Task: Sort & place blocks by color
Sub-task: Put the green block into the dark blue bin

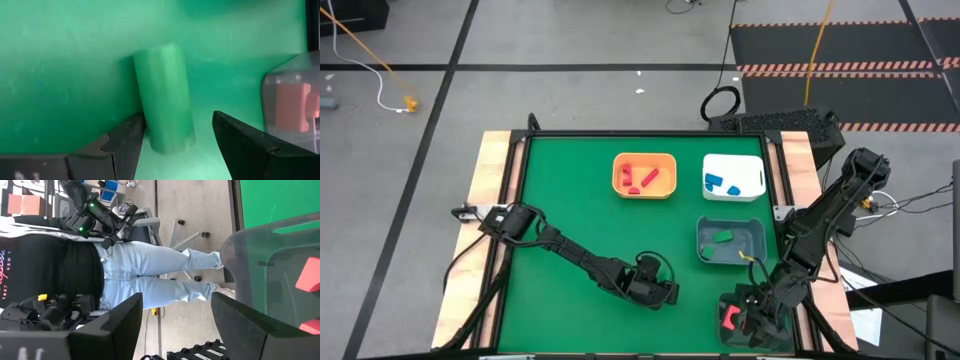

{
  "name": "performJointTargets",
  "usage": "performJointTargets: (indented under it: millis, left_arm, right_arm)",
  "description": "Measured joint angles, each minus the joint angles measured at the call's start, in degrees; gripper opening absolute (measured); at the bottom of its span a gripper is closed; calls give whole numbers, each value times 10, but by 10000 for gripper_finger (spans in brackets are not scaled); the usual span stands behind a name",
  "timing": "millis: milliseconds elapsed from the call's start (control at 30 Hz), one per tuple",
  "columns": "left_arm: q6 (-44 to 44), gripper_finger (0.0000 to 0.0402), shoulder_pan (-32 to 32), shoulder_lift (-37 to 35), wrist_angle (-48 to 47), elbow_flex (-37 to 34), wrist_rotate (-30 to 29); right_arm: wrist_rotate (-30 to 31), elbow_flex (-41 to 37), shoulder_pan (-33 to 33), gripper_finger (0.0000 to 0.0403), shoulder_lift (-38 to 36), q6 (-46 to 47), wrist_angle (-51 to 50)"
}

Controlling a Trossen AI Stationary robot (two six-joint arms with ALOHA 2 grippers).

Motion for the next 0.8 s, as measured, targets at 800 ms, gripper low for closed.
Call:
performJointTargets:
  millis: [800]
  left_arm:
    - [217, 153, 22, -1, -120, 0, -9]
  right_arm:
    - [0, 0, 0, 226, 0, -1, 0]
